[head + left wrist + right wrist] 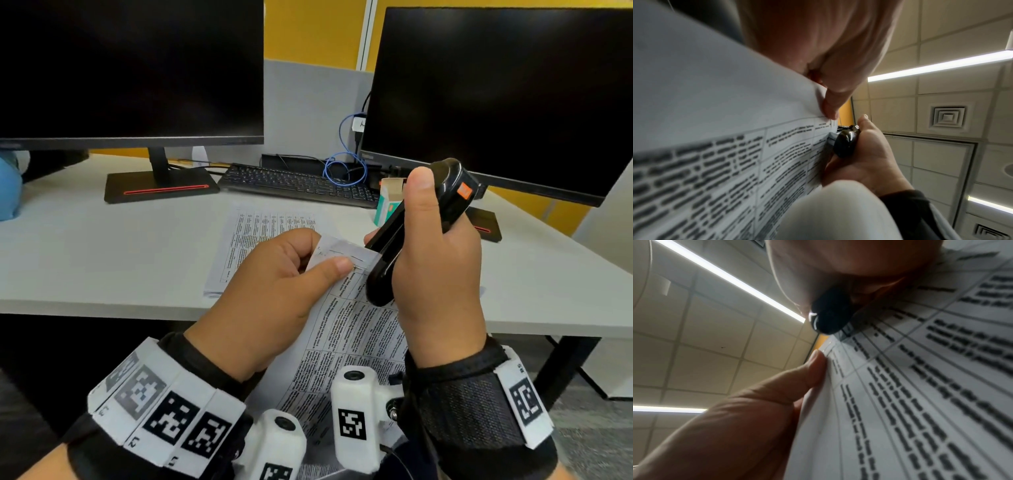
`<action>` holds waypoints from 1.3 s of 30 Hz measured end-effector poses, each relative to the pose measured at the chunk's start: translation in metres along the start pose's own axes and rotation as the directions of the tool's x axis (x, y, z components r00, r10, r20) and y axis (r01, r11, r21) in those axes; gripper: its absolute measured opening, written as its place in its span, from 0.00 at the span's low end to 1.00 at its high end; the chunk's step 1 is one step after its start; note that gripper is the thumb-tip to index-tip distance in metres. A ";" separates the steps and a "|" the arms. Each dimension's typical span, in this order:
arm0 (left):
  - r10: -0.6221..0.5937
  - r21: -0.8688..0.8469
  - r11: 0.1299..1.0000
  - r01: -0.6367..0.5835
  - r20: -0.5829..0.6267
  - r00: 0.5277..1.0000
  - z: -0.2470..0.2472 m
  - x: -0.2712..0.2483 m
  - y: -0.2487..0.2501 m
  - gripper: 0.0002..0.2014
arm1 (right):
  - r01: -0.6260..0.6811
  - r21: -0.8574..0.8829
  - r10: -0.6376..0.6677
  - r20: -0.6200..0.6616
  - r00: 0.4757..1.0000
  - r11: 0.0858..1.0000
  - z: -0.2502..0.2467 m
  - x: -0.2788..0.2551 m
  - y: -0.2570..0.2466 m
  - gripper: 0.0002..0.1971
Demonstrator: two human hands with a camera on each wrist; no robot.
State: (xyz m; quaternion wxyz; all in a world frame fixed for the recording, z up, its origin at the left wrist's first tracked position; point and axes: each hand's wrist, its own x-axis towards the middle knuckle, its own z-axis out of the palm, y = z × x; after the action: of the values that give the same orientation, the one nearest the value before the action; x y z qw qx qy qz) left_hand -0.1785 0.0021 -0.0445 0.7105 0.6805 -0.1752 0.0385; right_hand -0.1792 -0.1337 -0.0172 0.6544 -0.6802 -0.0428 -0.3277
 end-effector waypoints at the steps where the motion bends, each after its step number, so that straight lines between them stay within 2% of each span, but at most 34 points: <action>1: -0.001 -0.002 1.000 0.001 0.001 1.000 0.000 0.000 0.000 0.13 | 0.000 0.001 0.000 0.000 1.000 1.000 0.000 0.000 0.000 0.26; 8: -0.022 -0.009 1.000 0.022 0.027 0.999 -0.001 -0.002 0.002 0.14 | 0.037 -0.004 -0.037 0.017 0.999 0.999 -0.004 -0.001 0.001 0.28; 12: -0.028 0.012 1.000 0.027 0.064 0.998 0.001 -0.004 0.004 0.09 | 0.069 0.023 -0.069 0.003 0.998 0.997 -0.005 -0.001 0.002 0.30; 16: -0.005 0.258 0.965 -0.033 0.145 0.989 0.005 -0.009 0.013 0.16 | 0.111 0.047 -0.111 -0.019 0.994 0.993 -0.004 -0.002 0.001 0.26; 22: 0.051 0.427 0.899 -0.091 0.103 0.993 0.009 -0.011 0.022 0.16 | 0.092 0.113 -0.091 -0.010 0.996 0.989 -0.006 -0.002 -0.002 0.28; 32: 0.085 0.422 0.901 -0.098 0.051 0.995 0.007 -0.011 0.018 0.14 | 0.055 0.122 -0.054 -0.013 0.998 0.991 -0.007 -0.003 -0.006 0.22; 37: 0.048 0.374 0.922 -0.098 0.140 0.989 0.008 -0.014 0.024 0.16 | 0.097 0.127 -0.096 -0.012 0.995 0.987 -0.006 -0.004 -0.004 0.26; 39: 0.064 0.383 0.917 -0.112 0.136 0.989 0.010 -0.014 0.026 0.14 | 0.099 0.150 -0.099 -0.011 0.995 0.984 -0.005 -0.004 -0.002 0.26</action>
State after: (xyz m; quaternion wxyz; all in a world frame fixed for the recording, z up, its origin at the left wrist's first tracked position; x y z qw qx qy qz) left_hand -0.2006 -0.0034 -0.0242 0.5469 0.8004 -0.2370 0.0634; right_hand -0.1853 -0.1363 -0.0178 0.6869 -0.6251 -0.0999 -0.3569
